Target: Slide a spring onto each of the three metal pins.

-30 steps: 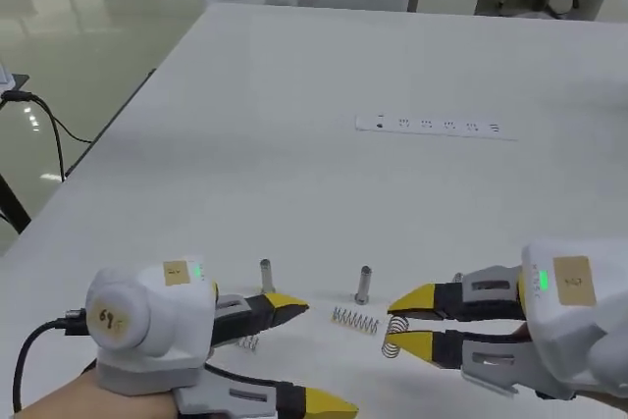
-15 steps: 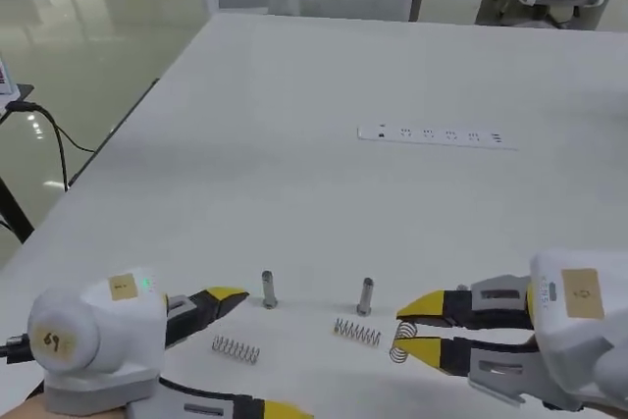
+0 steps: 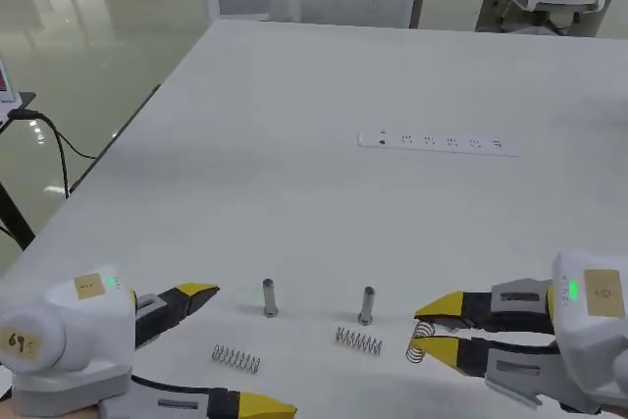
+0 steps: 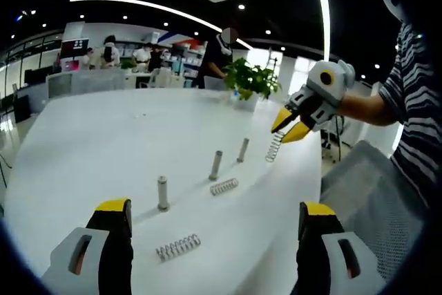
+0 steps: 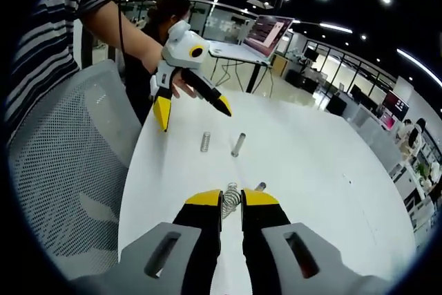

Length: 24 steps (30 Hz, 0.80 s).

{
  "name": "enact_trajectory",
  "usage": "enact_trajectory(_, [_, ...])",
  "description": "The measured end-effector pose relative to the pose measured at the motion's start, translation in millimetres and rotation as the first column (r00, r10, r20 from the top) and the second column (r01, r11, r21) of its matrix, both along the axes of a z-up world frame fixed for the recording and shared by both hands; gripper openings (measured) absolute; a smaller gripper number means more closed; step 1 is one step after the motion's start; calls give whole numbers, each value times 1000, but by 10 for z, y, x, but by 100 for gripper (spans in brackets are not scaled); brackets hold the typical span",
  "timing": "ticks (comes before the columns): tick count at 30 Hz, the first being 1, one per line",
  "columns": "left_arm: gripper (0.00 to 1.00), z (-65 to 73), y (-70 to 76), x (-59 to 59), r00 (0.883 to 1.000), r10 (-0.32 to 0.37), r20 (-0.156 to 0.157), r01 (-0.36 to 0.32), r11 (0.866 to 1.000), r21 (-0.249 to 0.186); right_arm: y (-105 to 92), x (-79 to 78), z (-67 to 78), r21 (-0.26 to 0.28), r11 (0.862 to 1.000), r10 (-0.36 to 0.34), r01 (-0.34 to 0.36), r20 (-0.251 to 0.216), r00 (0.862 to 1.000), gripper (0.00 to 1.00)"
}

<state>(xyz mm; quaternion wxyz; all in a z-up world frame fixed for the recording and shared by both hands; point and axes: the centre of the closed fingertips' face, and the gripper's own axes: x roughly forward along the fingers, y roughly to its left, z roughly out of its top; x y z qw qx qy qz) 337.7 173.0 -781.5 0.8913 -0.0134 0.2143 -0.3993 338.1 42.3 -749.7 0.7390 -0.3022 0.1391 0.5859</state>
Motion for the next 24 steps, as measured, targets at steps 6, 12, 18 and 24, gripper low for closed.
enact_trajectory(6, [98,-3,41,7,1000,12,-1,-12,1000,-2,-99,70,14,-3,1000,-28,28,5,1000,7])
enact_trajectory(12, [98,-3,55,-2,1000,20,0,-20,1000,1,-214,188,46,-9,998,-65,65,14,998,7])
enact_trajectory(18, [98,9,87,6,1000,28,1,-28,1000,-2,-320,311,58,-11,994,-106,107,25,994,7])
enact_trajectory(24, [97,20,107,9,999,38,0,-38,999,-5,-415,396,-8,-22,988,-150,151,30,988,7])
